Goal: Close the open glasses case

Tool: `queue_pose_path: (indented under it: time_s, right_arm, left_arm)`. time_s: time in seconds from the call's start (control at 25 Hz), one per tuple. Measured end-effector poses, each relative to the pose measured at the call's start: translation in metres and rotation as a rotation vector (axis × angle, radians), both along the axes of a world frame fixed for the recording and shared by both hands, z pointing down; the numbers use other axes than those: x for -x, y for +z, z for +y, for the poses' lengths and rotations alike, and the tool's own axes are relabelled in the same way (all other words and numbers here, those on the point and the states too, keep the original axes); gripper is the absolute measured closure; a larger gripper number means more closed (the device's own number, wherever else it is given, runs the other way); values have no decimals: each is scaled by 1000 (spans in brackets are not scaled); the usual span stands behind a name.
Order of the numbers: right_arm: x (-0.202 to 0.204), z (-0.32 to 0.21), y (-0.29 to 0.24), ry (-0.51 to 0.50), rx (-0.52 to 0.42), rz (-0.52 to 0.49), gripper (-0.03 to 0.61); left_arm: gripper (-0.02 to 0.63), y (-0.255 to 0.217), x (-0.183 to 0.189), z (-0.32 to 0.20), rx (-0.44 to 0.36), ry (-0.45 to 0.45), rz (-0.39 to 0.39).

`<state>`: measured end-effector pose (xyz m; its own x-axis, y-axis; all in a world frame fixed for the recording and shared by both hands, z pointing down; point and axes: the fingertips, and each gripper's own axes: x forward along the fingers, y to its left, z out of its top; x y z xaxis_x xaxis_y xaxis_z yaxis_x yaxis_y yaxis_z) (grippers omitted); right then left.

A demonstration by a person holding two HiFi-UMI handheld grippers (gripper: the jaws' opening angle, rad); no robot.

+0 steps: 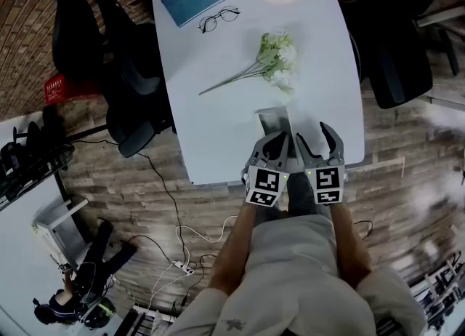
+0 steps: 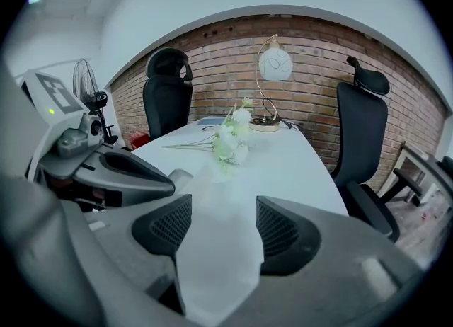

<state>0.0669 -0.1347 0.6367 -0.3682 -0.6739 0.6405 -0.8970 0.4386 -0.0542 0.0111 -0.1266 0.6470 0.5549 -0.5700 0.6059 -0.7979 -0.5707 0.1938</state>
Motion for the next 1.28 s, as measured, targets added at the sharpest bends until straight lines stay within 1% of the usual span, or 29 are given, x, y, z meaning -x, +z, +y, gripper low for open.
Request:
queue_pose_path:
  time_s: [0.68,1.28]
  right_arm:
    - [11,3,1,-34,5,-5,291]
    - [20,3,0,-80,7,-8,291]
  left_arm:
    - [611,3,-2,5,15,-13,10]
    - [611,5,4,11,26,-37,10]
